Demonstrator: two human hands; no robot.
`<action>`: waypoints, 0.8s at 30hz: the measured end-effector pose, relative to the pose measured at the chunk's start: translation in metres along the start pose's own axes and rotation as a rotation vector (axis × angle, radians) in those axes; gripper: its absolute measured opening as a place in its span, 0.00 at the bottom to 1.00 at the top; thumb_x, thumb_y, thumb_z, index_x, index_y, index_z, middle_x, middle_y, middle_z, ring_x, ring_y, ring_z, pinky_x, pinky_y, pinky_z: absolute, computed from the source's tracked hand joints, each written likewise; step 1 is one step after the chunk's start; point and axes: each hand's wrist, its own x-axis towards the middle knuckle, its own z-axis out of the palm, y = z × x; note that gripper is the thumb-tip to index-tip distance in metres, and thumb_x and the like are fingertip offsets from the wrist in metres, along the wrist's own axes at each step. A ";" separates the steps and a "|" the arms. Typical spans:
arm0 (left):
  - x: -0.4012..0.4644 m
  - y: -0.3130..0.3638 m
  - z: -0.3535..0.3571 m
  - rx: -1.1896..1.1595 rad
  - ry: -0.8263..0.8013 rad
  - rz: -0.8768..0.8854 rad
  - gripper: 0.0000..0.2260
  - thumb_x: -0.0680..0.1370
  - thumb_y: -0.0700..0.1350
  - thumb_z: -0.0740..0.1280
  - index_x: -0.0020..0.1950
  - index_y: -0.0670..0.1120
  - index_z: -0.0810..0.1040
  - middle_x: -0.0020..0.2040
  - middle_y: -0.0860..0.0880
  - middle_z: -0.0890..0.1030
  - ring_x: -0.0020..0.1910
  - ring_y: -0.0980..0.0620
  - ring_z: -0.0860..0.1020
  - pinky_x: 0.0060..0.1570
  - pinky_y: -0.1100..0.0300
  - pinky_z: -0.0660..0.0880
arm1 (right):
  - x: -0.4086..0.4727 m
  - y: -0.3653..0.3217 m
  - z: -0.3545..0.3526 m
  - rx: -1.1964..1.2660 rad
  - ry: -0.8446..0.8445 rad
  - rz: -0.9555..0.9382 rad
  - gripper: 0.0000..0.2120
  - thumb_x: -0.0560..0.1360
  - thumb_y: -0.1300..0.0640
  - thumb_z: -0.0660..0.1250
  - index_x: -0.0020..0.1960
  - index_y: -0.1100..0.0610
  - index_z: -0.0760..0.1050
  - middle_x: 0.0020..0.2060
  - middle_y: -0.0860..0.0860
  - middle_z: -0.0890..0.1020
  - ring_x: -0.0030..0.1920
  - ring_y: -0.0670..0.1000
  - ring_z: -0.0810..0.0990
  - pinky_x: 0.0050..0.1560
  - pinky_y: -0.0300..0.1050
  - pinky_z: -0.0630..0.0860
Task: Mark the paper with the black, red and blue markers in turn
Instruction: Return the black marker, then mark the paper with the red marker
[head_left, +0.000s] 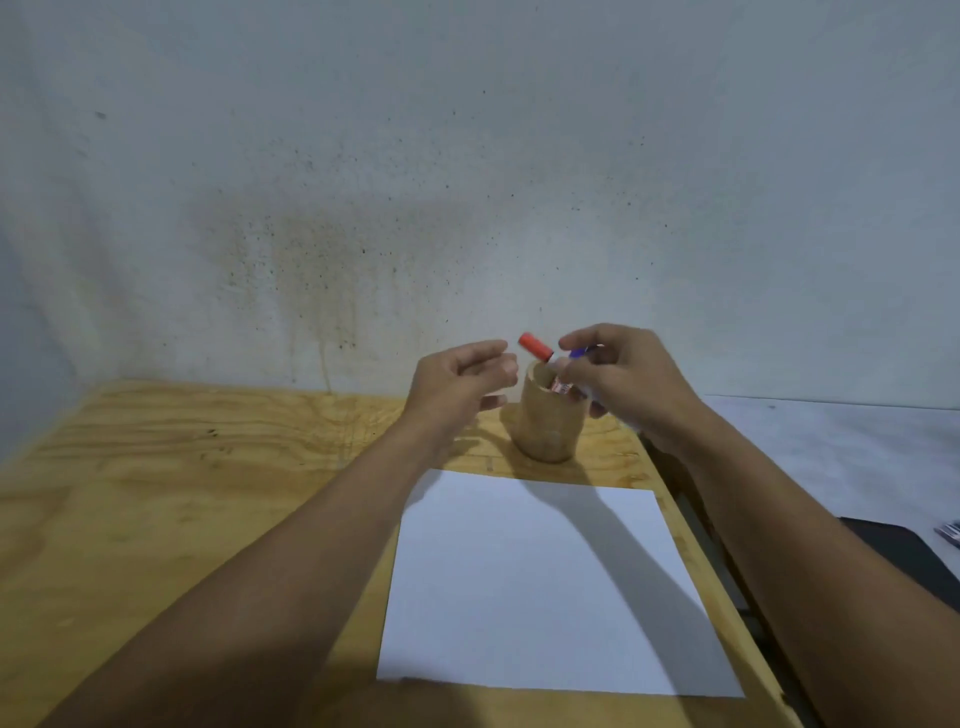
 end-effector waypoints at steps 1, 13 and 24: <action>-0.002 0.005 -0.007 -0.108 -0.048 -0.031 0.15 0.73 0.36 0.70 0.59 0.39 0.78 0.52 0.43 0.83 0.50 0.48 0.82 0.52 0.51 0.80 | -0.004 0.000 0.005 0.043 -0.052 0.043 0.10 0.74 0.58 0.72 0.55 0.58 0.78 0.40 0.57 0.86 0.32 0.48 0.84 0.29 0.40 0.77; -0.021 -0.004 -0.040 -0.168 0.111 0.050 0.04 0.73 0.32 0.68 0.44 0.38 0.82 0.36 0.46 0.85 0.38 0.49 0.84 0.45 0.61 0.81 | -0.022 0.008 0.064 -0.143 -0.005 -0.212 0.14 0.73 0.59 0.73 0.39 0.45 0.70 0.27 0.45 0.83 0.33 0.48 0.82 0.54 0.65 0.76; -0.011 -0.044 -0.095 0.732 0.330 0.111 0.03 0.72 0.40 0.71 0.44 0.45 0.83 0.38 0.49 0.85 0.35 0.58 0.82 0.43 0.55 0.81 | -0.034 0.011 0.069 0.570 -0.170 0.120 0.13 0.82 0.67 0.56 0.54 0.61 0.80 0.46 0.64 0.81 0.37 0.54 0.84 0.34 0.46 0.83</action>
